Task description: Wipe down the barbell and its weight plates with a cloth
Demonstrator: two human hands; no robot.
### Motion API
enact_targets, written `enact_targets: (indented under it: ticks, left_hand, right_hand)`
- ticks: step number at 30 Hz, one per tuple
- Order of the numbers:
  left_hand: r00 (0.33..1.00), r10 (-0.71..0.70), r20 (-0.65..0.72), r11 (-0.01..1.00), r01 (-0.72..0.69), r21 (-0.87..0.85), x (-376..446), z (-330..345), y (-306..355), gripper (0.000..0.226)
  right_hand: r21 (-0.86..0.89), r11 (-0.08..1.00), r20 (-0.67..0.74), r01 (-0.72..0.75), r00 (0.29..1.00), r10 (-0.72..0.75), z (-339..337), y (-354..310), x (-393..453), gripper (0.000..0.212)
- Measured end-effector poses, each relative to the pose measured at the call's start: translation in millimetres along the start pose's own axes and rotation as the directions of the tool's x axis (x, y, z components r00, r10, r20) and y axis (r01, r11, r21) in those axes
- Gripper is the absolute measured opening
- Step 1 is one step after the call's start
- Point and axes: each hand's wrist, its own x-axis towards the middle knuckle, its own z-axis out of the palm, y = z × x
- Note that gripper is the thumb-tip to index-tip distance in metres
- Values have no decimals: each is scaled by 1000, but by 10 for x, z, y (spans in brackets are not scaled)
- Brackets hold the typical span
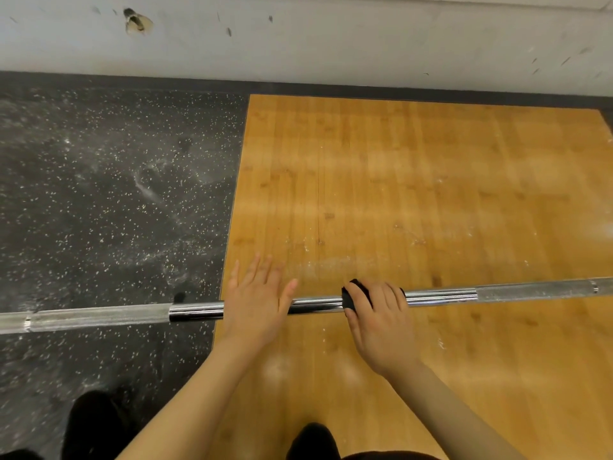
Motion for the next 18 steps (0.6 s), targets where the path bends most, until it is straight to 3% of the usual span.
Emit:
enact_targets:
  ticks: [10, 18]
  left_hand:
    - [999, -42, -5, 981, 40, -192, -425, -12, 42, 87]
    - [995, -97, -6, 990, 96, -108, -507, -12, 86, 69]
  right_hand:
    - [119, 992, 7, -43, 999, 42, -128, -128, -312, 34]
    - [59, 994, 157, 91, 983, -99, -22, -523, -284, 30]
